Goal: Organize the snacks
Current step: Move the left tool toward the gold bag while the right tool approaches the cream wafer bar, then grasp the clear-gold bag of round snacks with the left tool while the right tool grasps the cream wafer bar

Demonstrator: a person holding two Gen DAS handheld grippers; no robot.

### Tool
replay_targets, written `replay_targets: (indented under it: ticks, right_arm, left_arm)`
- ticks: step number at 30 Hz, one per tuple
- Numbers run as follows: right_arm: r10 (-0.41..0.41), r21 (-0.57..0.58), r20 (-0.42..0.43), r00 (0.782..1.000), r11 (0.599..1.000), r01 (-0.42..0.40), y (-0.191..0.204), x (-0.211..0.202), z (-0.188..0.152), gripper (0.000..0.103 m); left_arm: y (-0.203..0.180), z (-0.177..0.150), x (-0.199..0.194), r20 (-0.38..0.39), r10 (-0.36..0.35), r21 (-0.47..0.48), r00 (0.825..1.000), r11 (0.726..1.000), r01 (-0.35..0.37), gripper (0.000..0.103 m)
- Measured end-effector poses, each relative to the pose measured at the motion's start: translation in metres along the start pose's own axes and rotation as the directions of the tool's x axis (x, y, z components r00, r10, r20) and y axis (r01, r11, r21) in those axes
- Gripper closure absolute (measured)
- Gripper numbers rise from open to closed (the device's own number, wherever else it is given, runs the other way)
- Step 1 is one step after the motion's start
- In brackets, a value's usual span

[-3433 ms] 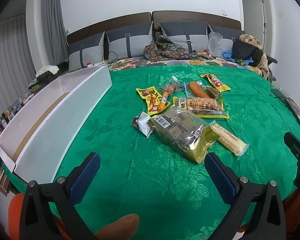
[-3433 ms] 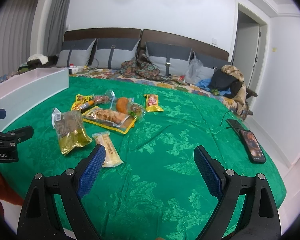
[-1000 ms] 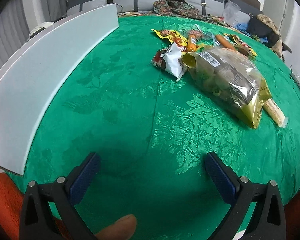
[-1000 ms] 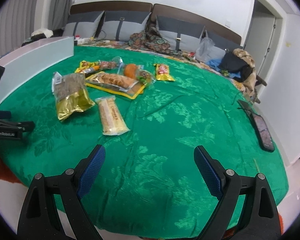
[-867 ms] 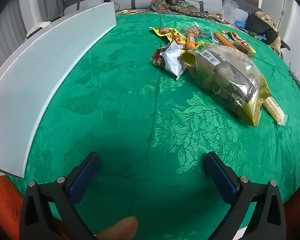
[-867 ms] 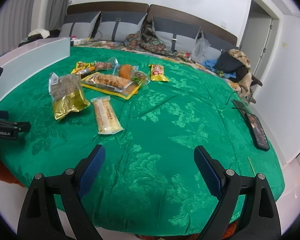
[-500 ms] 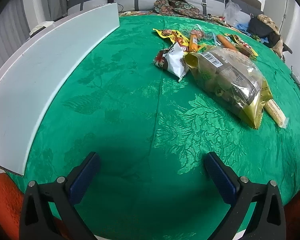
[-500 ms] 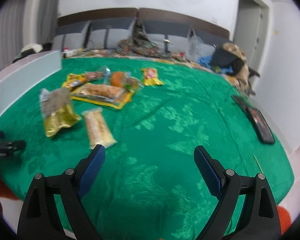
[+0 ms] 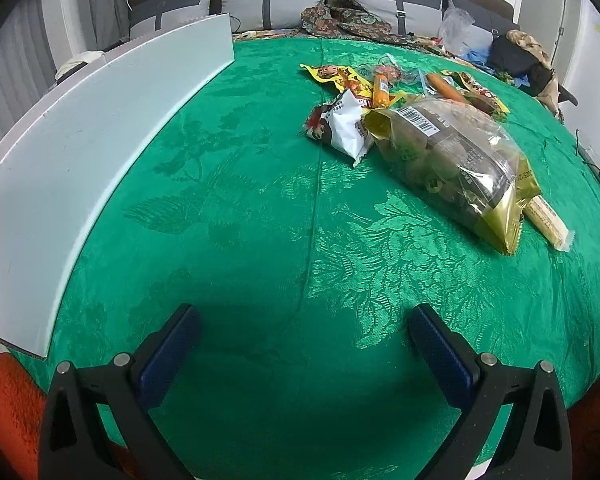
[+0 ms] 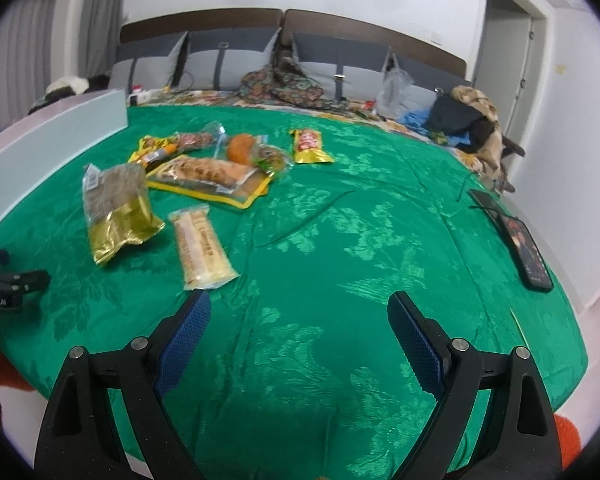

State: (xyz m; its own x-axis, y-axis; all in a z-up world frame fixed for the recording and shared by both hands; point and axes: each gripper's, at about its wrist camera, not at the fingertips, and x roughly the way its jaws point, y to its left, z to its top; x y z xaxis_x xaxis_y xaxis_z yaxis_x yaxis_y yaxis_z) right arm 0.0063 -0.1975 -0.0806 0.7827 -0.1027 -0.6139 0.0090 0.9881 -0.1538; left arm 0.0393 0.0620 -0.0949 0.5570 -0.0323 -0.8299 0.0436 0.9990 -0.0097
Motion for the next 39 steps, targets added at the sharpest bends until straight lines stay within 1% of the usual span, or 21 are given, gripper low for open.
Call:
replay_targets:
  ticks: [3,5,6,8,10,11,13,16,19,21,22,24,25,26,27,30,31,33,34,36,39]
  right_arm:
    - [0.02,0.017,0.006,1.0,1.0,-0.02,-0.005,-0.001,0.001,0.011]
    - [0.057,0.083,-0.006,0.998,0.995,-0.057,-0.019,0.002,0.002,0.011]
    - [0.084,0.142,-0.025,0.996,0.987,-0.08,-0.03,0.006,0.001,0.011]
    - [0.133,0.22,-0.051,0.99,0.968,-0.119,-0.044,0.01,-0.002,0.011]
    - [0.192,0.266,-0.066,0.979,0.949,-0.168,-0.05,0.013,-0.004,0.011]
    - [0.216,0.264,-0.076,0.973,0.946,-0.189,-0.047,0.014,-0.005,0.011]
    - [0.25,0.21,-0.098,0.963,0.951,-0.226,-0.032,0.015,-0.003,0.011]
    - [0.257,0.096,-0.126,0.958,0.964,-0.246,-0.006,0.018,0.003,0.011]
    - [0.255,-0.025,-0.17,0.952,0.965,-0.263,0.02,0.037,0.017,0.011]
    - [0.244,-0.083,-0.202,0.948,0.961,-0.265,0.029,0.054,0.023,0.011]
    - [0.241,-0.108,-0.231,0.943,0.956,-0.271,0.035,0.067,0.026,0.011]
    - [0.254,-0.132,-0.317,0.914,0.942,-0.308,0.044,0.094,0.028,0.011]
    - [0.294,-0.108,-0.307,0.905,0.934,-0.34,0.041,0.098,0.03,0.011]
    - [0.302,-0.096,-0.319,0.898,0.933,-0.348,0.039,0.106,0.033,0.01]
    - [0.3,-0.1,-0.313,0.901,0.933,-0.345,0.039,0.109,0.035,0.01]
    - [0.318,-0.108,-0.306,0.897,0.925,-0.364,0.037,0.116,0.038,0.009]
    - [0.329,-0.12,-0.29,0.898,0.919,-0.376,0.036,0.116,0.037,0.009]
    - [0.347,-0.125,-0.25,0.904,0.914,-0.385,0.033,0.113,0.033,0.009]
    - [0.352,-0.123,-0.239,0.905,0.914,-0.388,0.032,0.112,0.032,0.009]
    - [0.351,-0.124,-0.241,0.905,0.914,-0.387,0.033,0.114,0.033,0.009]
    - [0.355,-0.12,-0.24,0.903,0.913,-0.391,0.034,0.114,0.033,0.009]
  left_arm:
    - [-0.001,0.0,0.0,0.003,0.002,-0.002,1.0,1.0,-0.002,0.0]
    - [-0.001,0.001,0.0,0.005,0.002,-0.001,1.0,1.0,-0.002,0.0]
    - [-0.001,0.0,0.0,0.008,0.001,-0.001,1.0,1.0,-0.001,0.0]
    - [-0.001,-0.001,0.0,0.013,0.0,0.002,1.0,1.0,0.0,0.0]
    - [-0.001,0.0,0.0,0.012,-0.001,0.002,1.0,1.0,0.001,0.0]
    - [-0.001,0.0,0.0,0.01,-0.001,0.002,1.0,1.0,0.001,0.0]
    - [-0.001,0.0,0.0,0.009,-0.002,0.004,1.0,1.0,0.002,0.0]
    - [0.0,0.0,0.0,0.01,-0.011,0.014,1.0,1.0,0.01,0.0]
    - [0.0,-0.001,-0.001,0.008,-0.016,0.021,1.0,1.0,0.016,0.0]
    - [0.0,0.0,-0.001,0.005,-0.017,0.021,1.0,1.0,0.017,0.0]
    - [0.001,0.0,-0.001,0.003,-0.018,0.022,1.0,1.0,0.018,0.0]
    - [0.001,0.0,0.0,-0.003,-0.018,0.023,1.0,1.0,0.018,0.0]
    - [0.001,0.0,-0.001,-0.006,-0.019,0.024,1.0,1.0,0.019,0.0]
    - [0.001,0.0,-0.001,-0.01,-0.02,0.025,1.0,0.999,0.02,0.0]
    - [0.001,0.0,-0.001,-0.014,-0.021,0.025,1.0,0.999,0.021,0.0]
    - [0.001,0.002,-0.001,-0.047,-0.028,0.021,0.998,0.999,0.029,0.0]
    - [0.001,0.006,-0.002,-0.073,-0.058,-0.001,0.996,0.998,0.058,0.0]
    - [-0.001,0.014,-0.004,-0.093,-0.14,-0.043,0.986,0.99,0.137,0.0]
    - [-0.004,0.022,-0.007,-0.097,-0.194,-0.063,0.976,0.98,0.188,0.0]
    - [-0.012,0.034,-0.009,-0.102,-0.254,-0.081,0.962,0.966,0.246,0.0]
    - [-0.026,0.062,-0.009,-0.116,-0.371,-0.142,0.921,0.924,0.355,0.0]
